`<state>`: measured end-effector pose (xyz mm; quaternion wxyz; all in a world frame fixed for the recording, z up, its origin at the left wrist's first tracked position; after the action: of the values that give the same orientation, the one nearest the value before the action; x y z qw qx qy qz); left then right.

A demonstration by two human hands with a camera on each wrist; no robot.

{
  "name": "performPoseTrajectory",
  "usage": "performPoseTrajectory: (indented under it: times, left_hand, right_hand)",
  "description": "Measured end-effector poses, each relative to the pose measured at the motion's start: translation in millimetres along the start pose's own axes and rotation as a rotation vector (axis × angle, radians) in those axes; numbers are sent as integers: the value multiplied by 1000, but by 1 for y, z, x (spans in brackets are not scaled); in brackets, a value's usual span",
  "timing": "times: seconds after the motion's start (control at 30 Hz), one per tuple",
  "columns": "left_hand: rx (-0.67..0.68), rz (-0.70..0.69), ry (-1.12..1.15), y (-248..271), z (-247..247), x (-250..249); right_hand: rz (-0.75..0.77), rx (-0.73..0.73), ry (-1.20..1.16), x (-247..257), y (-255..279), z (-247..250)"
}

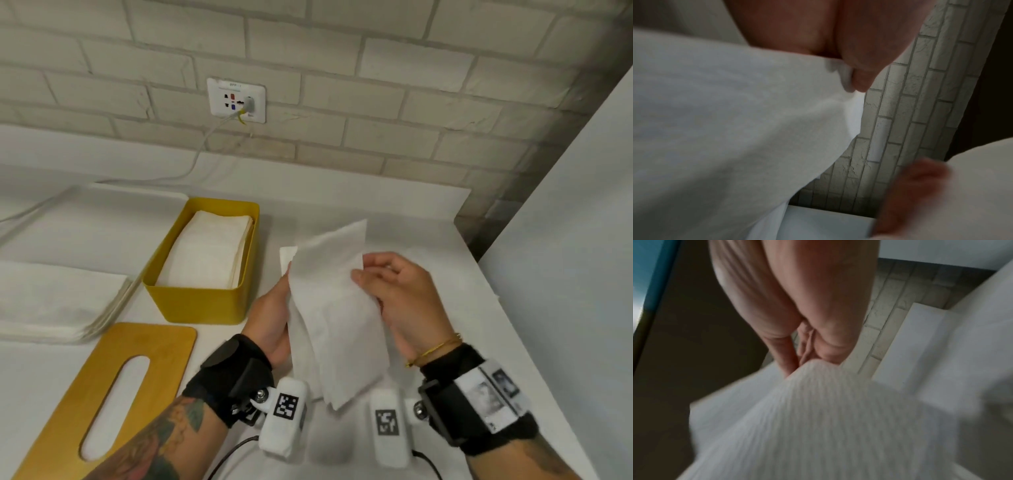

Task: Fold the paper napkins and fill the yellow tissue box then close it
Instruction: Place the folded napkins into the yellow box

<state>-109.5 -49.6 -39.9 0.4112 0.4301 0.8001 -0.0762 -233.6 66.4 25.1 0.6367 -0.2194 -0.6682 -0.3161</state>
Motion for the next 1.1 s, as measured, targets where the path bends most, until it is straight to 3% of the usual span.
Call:
performPoseTrajectory:
  times: [0.17,0.53,0.73,0.9,1.1]
  left_hand:
    - [26,-2,28,8,-7,2]
    - [7,-3,-99,8,-9,3]
    - [-93,-51,-95,-1,-2,-4]
    - [-126,-133,-94,-3,3,-16]
    - [-123,-119,-87,1,0,-13]
  right_hand:
    - [-51,-140,130,-32,-4,-3]
    - [-59,-205,183,-38,-6,-7]
    - [-174,-47,261,-63,10,-5]
    - [-326,112,341,-56,15,33]
    - [-226,-353,548,-19,-50,112]
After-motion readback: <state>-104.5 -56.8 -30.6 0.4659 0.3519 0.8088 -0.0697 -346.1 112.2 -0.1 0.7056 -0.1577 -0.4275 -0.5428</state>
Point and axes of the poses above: each hand's wrist, its own y-axis away from the middle knuckle, its own z-axis out of the back of the hand, x = y × z, the point moved 2 cm from there along -y, towards the middle knuckle, and after that the axes turned 6 degrees about -z, right-handed, at the moved point
